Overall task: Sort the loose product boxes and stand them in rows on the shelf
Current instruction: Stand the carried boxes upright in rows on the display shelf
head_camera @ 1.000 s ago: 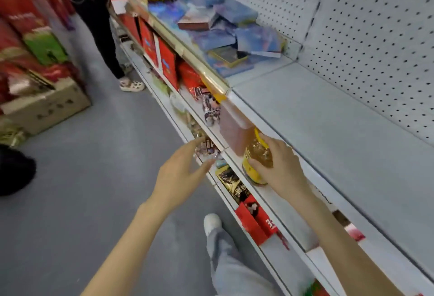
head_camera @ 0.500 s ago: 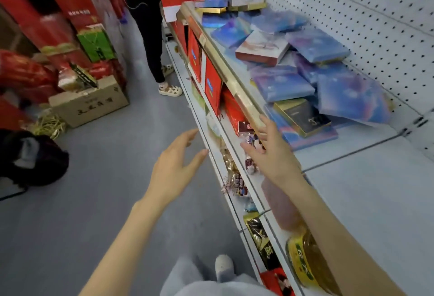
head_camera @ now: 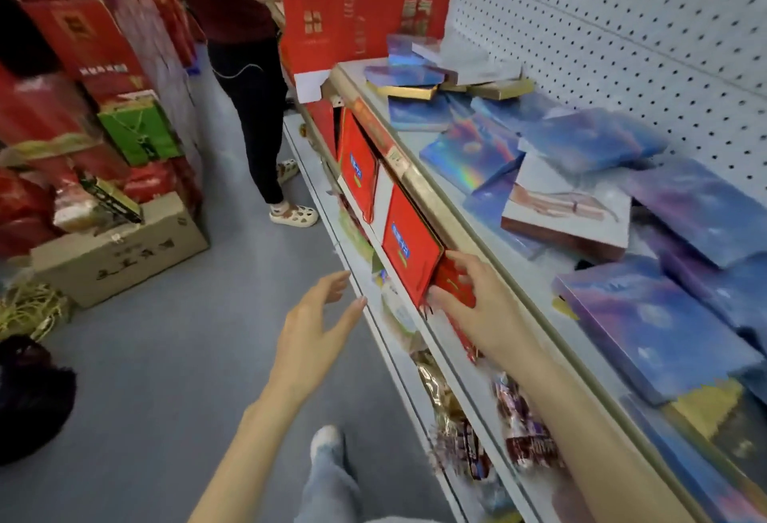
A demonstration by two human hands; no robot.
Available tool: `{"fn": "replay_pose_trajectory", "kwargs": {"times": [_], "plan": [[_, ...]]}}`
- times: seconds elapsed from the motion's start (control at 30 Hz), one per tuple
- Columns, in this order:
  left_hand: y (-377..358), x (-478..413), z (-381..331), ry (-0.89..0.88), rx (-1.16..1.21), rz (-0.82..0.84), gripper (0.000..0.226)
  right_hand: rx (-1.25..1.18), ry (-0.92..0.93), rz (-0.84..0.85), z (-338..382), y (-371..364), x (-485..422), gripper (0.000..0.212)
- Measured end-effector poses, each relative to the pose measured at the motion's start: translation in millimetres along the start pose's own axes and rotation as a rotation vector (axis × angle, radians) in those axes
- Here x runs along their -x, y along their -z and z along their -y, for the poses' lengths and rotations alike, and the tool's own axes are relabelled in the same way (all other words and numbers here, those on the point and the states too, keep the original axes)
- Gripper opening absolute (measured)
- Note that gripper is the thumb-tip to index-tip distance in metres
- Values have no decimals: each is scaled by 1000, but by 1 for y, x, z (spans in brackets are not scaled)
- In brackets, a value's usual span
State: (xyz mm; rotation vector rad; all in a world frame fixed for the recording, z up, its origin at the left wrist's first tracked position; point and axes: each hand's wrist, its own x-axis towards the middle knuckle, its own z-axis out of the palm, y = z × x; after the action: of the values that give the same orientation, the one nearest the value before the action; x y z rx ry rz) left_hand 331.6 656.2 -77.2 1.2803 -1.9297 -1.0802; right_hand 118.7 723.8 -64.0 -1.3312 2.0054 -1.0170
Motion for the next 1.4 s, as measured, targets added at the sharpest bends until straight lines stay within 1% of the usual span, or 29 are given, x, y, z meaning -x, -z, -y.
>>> {"fn": "replay_pose_trajectory", "kwargs": {"times": [0.03, 0.17, 0.23, 0.3, 0.4, 0.57, 0.63, 0.73, 0.87, 0.97, 1.03, 1.1, 1.2, 1.27, 1.3, 1.33, 1.4], "plan": [[13, -32, 5, -1, 7, 22, 49, -21, -23, -32, 11, -9, -29, 54], [44, -117, 13, -63, -2, 86, 47, -85, -66, -90, 42, -27, -93, 51], [54, -162, 14, -96, -4, 112, 40, -102, -83, -148, 55, -33, -123, 47], [56, -199, 14, -115, 22, 152, 38, -114, -101, -194, 61, -36, -149, 46], [51, -243, 20, -140, 12, 204, 49, -120, -144, -255, 58, -35, -191, 43], [42, -348, 30, -188, -34, 218, 38, -119, -144, -353, 48, -32, -298, 41], [42, -392, 27, -206, -59, 230, 36, -145, -134, -391, 45, -29, -341, 42], [44, -450, 20, -254, -94, 240, 42, -227, -173, -399, 41, -27, -392, 38], [46, -520, 15, -275, -98, 220, 45, -299, -239, -413, 42, -31, -449, 34], [37, -571, 16, -280, -115, 235, 35, -355, -307, -474, 43, -32, -474, 28], [24, -609, 15, -283, -104, 259, 32, -366, -364, -551, 39, -34, -488, 25], [10, -645, 13, -314, -104, 321, 34, -393, -414, -647, 37, -35, -500, 27], [-7, -688, 12, -357, -192, 493, 40, -464, -515, -786, 42, -44, -514, 32], [-12, -706, 8, -323, -177, 605, 45, -496, -558, -874, 49, -57, -524, 24], [-14, -713, 5, -280, -153, 654, 47, -483, -575, -903, 56, -64, -531, 24], [-14, -718, 2, -239, -135, 693, 50, -449, -591, -916, 62, -70, -539, 30], [-16, -722, -4, -196, -125, 716, 52, -396, -614, -925, 73, -82, -556, 58]]}}
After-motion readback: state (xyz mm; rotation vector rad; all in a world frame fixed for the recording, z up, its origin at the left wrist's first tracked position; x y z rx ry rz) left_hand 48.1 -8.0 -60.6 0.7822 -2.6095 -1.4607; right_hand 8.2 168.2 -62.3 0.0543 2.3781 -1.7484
